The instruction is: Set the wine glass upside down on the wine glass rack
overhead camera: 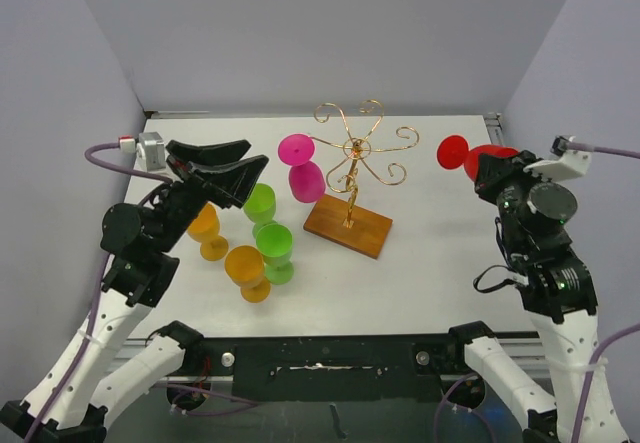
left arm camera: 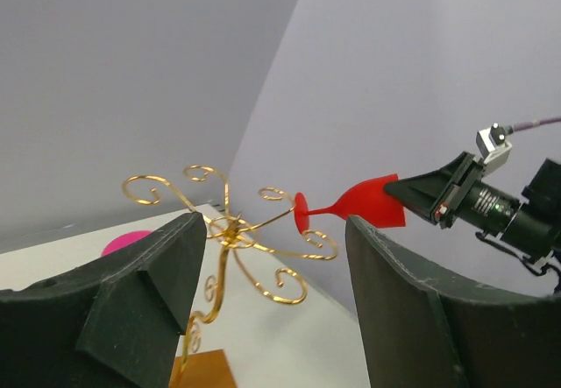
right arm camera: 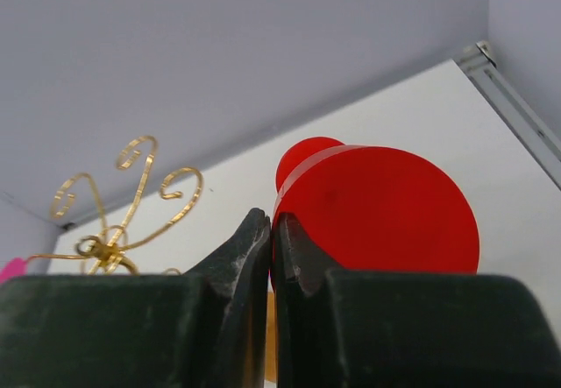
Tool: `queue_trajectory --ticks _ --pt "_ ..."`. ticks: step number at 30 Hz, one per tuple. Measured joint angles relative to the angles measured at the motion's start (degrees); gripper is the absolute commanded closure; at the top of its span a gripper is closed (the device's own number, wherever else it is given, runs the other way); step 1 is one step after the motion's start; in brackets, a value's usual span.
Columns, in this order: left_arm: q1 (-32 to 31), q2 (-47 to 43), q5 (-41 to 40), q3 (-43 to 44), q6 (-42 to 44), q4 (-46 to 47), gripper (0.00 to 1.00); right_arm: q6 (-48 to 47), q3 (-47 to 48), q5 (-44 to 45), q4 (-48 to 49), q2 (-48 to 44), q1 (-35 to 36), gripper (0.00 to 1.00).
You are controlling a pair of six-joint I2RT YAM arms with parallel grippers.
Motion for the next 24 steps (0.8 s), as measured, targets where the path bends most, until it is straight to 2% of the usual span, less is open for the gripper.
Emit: queue_trajectory --ticks 9,12,16,20,24 --pt "-1.70 15.32 2.29 9.92 -17.64 10.23 0.37 0.90 -2.56 -8.24 19.82 -9.53 0.00 1.00" --pt "-4.20 18.88 0.66 12.22 -22.27 12.17 0.42 2.78 -5.11 -11.61 26.43 -11.34 0.00 1.00" --pt "-11.04 22.36 -6.10 14.16 -26.12 12.76 0.43 6.27 -8.35 -15.58 33.75 -11.82 0.00 1.00" --pt "-21.11 27.43 -14.05 18.62 -26.62 12.17 0.43 10.27 -12.00 -18.69 38.82 -12.15 0.00 1.00" --pt "-26.03 31.89 -19.87 21.38 -27.17 12.39 0.45 13.84 -14.21 -21.35 43.06 -12.39 0.00 1.00"
